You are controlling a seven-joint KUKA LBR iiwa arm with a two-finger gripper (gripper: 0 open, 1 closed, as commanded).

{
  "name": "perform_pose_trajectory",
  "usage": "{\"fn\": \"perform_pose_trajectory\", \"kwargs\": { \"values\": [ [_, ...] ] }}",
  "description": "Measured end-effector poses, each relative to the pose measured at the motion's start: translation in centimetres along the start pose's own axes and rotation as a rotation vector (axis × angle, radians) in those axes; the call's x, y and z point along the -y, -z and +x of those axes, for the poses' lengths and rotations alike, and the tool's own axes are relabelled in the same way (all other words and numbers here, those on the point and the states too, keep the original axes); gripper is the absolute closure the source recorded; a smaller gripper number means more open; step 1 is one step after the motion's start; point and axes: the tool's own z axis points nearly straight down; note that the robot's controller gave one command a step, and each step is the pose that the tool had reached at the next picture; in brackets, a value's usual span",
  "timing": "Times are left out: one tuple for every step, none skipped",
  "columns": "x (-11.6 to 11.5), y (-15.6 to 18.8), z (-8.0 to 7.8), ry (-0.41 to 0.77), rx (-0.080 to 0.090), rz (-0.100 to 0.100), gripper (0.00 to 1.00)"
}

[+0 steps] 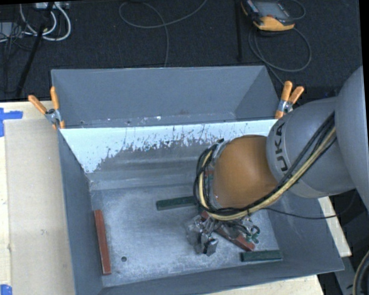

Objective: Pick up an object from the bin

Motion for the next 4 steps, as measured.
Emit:
{"fn": "perform_pose_trajectory", "kwargs": {
  "values": [
    [0.0, 0.0, 0.0, -0.001, 0.0, 0.0, 0.0],
    [7.6, 0.1, -1.4, 0.009, 0.005, 0.007, 0.0],
    [5.1, 0.0, 0.0, 0.16, 0.001, 0.0, 0.0],
    [5.1, 0.1, 0.0, 0.157, 0.001, 0.0, 1.0]
  ]
}}
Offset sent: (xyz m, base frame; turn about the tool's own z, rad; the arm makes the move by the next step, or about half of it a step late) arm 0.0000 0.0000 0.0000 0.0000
